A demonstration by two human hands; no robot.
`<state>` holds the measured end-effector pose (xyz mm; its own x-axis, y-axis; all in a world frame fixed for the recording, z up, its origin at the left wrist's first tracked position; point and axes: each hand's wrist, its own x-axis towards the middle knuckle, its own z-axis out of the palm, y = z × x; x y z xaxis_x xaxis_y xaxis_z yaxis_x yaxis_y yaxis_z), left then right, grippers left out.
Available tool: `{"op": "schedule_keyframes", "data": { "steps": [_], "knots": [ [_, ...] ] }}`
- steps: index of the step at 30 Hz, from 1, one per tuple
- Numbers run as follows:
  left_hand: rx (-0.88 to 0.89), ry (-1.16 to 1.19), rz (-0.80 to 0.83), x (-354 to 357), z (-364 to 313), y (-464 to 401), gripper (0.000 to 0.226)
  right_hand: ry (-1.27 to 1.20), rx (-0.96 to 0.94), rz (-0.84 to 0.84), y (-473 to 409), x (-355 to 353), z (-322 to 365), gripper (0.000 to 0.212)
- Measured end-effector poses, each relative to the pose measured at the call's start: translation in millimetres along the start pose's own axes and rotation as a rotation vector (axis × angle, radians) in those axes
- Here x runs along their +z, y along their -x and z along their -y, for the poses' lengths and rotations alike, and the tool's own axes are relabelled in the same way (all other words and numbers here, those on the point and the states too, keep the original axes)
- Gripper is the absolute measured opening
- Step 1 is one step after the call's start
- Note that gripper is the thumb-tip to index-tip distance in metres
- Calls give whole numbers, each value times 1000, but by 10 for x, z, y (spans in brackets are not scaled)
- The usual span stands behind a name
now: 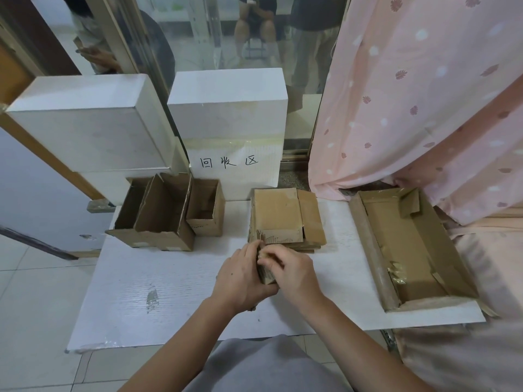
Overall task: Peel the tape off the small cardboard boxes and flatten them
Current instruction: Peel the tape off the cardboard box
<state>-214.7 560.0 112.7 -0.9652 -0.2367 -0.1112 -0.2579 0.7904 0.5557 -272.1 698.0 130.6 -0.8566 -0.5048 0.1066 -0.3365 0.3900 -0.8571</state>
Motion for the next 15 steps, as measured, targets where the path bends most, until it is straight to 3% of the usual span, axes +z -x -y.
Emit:
{"op": "schedule_keyframes", "data": {
  "steps": [3,6,10,15],
  "knots": [
    [-47,9,-25,-2,29,-13,71,21,-17,131,-16,19,-25,18],
    [-54,-16,-26,13,72,-11,76,-33,37,117,-26,35,-23,17],
    [-43,-42,-31,2,103,-14,85,-97,191,165,-59,24,32,35],
    [-32,-89,-30,21,72,13,84,195,149,162,-78,-10,125,6]
  ]
}}
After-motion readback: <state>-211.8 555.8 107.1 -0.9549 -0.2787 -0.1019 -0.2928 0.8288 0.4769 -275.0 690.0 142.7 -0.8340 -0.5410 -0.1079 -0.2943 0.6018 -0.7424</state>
